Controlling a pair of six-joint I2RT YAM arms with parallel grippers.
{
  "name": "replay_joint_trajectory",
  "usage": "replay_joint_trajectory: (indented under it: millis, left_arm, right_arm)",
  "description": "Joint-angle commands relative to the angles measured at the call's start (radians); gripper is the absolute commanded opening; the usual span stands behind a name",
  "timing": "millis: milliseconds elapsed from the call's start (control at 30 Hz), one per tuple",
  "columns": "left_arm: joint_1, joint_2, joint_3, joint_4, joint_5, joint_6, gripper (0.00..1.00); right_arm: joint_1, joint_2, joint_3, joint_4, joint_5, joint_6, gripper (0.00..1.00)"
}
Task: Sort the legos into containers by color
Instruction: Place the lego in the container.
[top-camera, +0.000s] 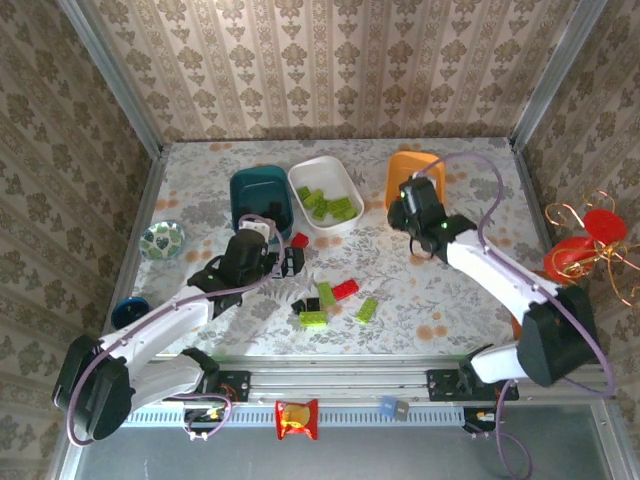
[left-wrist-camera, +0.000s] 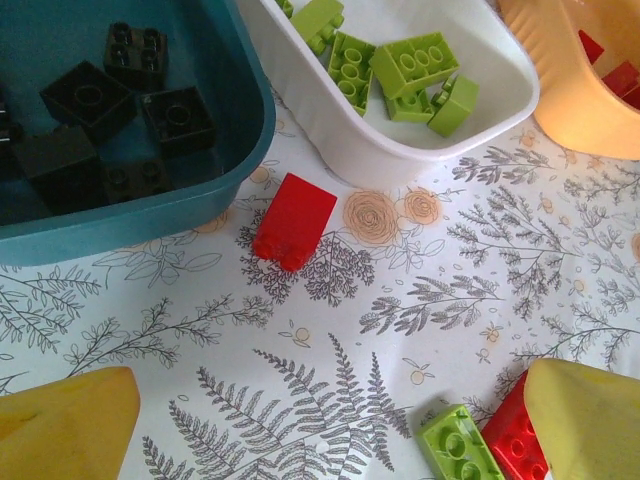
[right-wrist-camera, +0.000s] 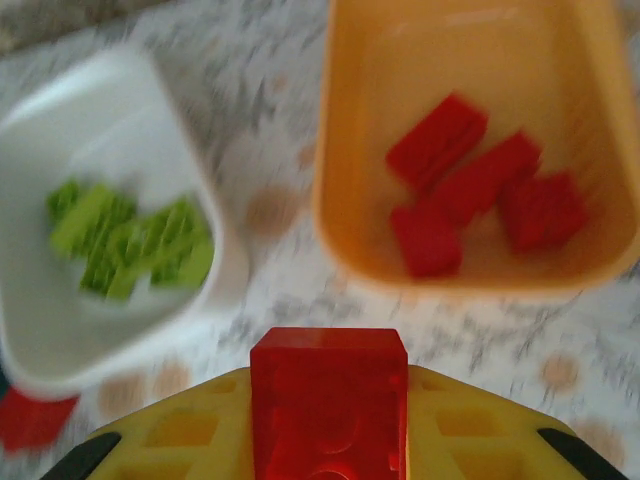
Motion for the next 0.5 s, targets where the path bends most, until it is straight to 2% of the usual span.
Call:
replay_joint_trajectory:
  millis: [0, 233, 300, 400, 467]
  left_arm:
    - [-0.007, 0.003, -0.019, -0.014, 0.017, -0.012, 1.00]
    - [-0.010, 0.005, -0.025, -0.034, 0.043, -0.010, 1.00]
    - [-0.010, 0.004, -0.026, -0.041, 0.050, -0.006, 1.00]
    - [-0.011, 0.001, -0.027, -0.053, 0.060, 0.002, 1.00]
    - [-0.011, 0.002, -0.024, -0.055, 0.072, 0.013, 1.00]
  right_arm:
    - [-0.080, 0.168, 0.107, -0.025, 0.038, -0.018, 0.29]
    - [-0.176, 0.477, 0.403, -0.129, 0.012, 0.014, 0.31]
    - [-0.188, 0.527, 0.449, -0.146, 0.005, 0.018, 0.38]
    - [-0.198, 0.555, 0.488, -0.161, -0.022, -0.005, 0.62]
    - [-0.194, 0.529, 0.481, -0.152, -0.038, -0.022, 0.71]
